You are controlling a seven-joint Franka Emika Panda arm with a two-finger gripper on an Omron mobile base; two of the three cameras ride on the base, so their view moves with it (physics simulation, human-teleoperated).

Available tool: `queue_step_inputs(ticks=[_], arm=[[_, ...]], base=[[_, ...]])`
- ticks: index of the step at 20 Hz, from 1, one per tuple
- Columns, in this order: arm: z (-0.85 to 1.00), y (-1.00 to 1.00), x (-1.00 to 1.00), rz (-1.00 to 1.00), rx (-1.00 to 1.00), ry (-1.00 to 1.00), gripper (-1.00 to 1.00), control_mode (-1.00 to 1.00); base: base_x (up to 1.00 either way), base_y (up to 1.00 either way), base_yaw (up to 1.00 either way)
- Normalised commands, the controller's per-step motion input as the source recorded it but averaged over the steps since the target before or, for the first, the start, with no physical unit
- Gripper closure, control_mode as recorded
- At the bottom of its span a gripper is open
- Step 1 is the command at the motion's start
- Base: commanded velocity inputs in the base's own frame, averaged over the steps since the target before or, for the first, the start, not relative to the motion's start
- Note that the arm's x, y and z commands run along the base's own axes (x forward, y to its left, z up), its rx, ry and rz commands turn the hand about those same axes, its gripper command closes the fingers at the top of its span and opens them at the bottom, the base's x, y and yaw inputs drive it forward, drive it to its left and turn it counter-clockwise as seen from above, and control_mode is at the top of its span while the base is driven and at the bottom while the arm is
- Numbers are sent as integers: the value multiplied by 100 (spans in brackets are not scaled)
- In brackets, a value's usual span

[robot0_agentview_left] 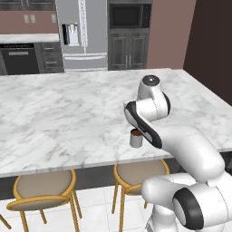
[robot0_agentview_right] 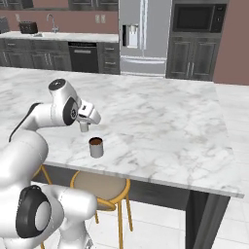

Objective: Pick up the marshmallow and place it in the cup of hot chocolate on the dining counter.

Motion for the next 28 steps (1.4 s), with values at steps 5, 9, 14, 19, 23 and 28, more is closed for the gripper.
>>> queue_step_inputs(ticks=[5,9,14,19,23,28], arm=[[-16,0,0,0,0,0,100,-100],[-18,0,12,0,0,0,100,-100],[-22,0,12,0,0,0,100,-100],[-14,0,10,0,0,0,100,-100],[-10,-3,3,0,0,0,100,-100],[-16,-7,3,0,0,1,100,-100]], base=[[0,0,0],[0,0,0],[0,0,0],[0,0,0],[0,0,0],[0,0,0]])
